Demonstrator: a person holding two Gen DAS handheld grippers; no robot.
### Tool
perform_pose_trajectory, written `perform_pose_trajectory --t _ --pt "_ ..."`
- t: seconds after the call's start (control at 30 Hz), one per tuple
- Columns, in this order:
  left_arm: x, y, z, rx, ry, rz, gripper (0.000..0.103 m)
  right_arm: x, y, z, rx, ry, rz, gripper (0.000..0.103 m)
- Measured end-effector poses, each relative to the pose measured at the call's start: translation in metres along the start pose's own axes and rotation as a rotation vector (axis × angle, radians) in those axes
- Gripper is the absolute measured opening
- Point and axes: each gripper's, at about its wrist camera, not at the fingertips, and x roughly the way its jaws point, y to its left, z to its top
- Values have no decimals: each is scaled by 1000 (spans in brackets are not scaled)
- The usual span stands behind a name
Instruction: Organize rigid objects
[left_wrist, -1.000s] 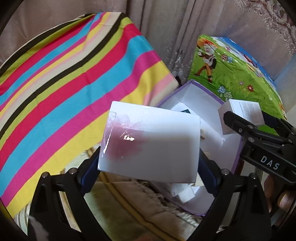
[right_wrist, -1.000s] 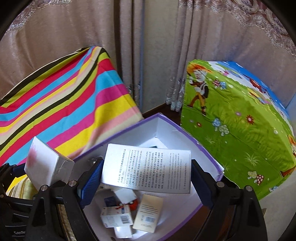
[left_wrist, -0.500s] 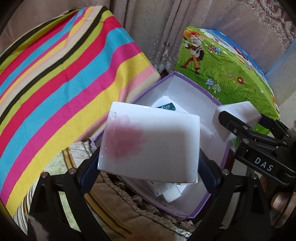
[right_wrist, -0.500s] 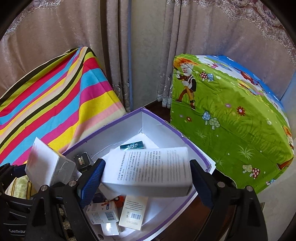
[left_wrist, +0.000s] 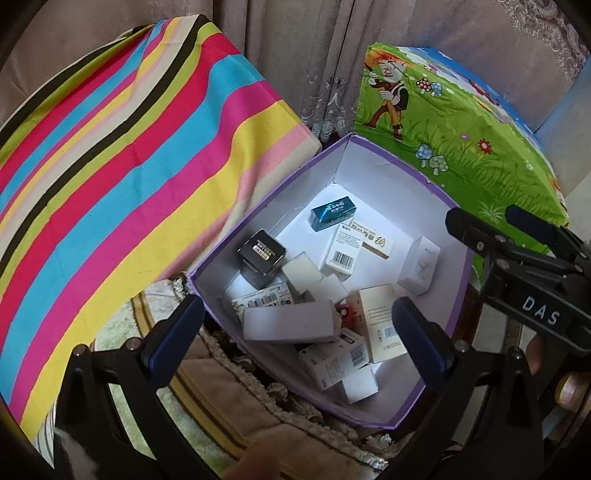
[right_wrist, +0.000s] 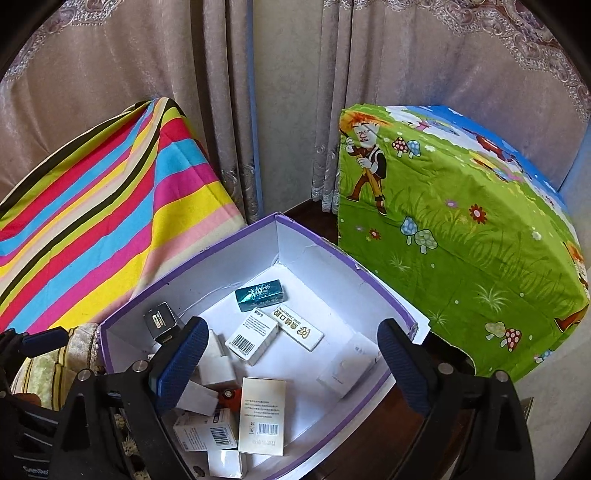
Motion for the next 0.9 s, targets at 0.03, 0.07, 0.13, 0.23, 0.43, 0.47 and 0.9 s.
perform_pose_trajectory --t 0.03,0.07,0.13,0.23,0.43,0.47,0.9 --pt "-1 0 0 -1 -1 6 102 0 -1 0 3 2 2 94" --pt "-2 1 -1 -1 -3 9 102 0 -1 -1 4 2 3 94" --pt "-5 2 -2 -9 -10 -5 102 -1 -3 -1 8 2 5 94" --pt "-9 3 -3 -27 -23 -9 102 -3 -4 -1 9 -2 7 94" --pt "-14 2 -4 -28 -42 96 102 -4 -5 0 10 -8 5 94" --pt "-14 3 -4 -30 -42 95 102 -4 -4 0 10 -6 5 94" --pt "-17 -5 -7 -32 -34 -35 103 -7 -8 -3 16 5 11 94"
